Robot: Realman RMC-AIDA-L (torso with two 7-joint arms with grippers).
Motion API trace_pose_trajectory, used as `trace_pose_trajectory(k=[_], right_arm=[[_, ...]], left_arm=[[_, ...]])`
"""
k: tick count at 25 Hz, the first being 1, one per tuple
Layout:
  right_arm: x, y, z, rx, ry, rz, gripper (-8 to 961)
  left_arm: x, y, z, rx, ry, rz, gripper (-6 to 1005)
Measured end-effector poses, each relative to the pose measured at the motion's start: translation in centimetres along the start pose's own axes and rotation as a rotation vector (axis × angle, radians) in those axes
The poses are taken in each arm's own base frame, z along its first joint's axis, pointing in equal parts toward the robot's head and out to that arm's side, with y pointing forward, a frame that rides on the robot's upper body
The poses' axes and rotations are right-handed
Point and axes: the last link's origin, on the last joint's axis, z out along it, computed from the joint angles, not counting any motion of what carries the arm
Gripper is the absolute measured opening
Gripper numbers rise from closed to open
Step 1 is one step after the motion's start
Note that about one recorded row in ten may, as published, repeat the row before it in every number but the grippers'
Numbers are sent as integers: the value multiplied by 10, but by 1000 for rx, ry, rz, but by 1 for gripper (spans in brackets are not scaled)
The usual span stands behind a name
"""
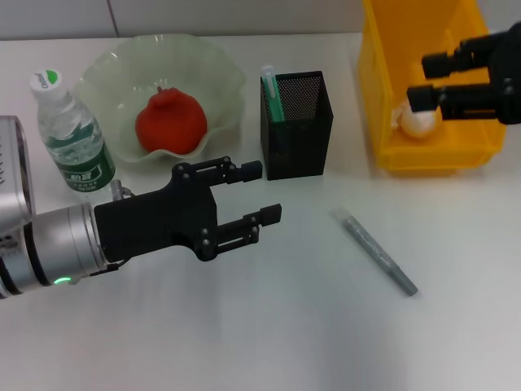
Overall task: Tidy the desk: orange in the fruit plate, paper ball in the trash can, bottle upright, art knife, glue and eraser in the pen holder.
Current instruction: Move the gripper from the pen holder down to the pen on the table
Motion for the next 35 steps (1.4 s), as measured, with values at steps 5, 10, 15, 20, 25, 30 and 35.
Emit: trace_pose_trajectory(k=[5,10,15,20,25,30,35], right_arm=[[-7,-5,10,12,180,108,489],[-1,-10,32,1,339,165,488],[11,-11,58,-87,474,247,487],[25,-21,81,-115,607,330,487],[34,-29,98,-114,672,370,486],[40,-30,111,-112,723,377,486],[46,-27,126,-108,793,360,485]], left_arm=[[0,0,0,-3,-2,0,617],[-1,1,0,-5,-3,-1,618],[-1,2,0,-4,-4,-3,619],[-2,2,-1,-4,-4,-4,619],[-2,2,-1,-2,-5,-5,620],[-3,3,0,-5,-5,-12,621],[-3,3,0,-5,-6,-12,622]])
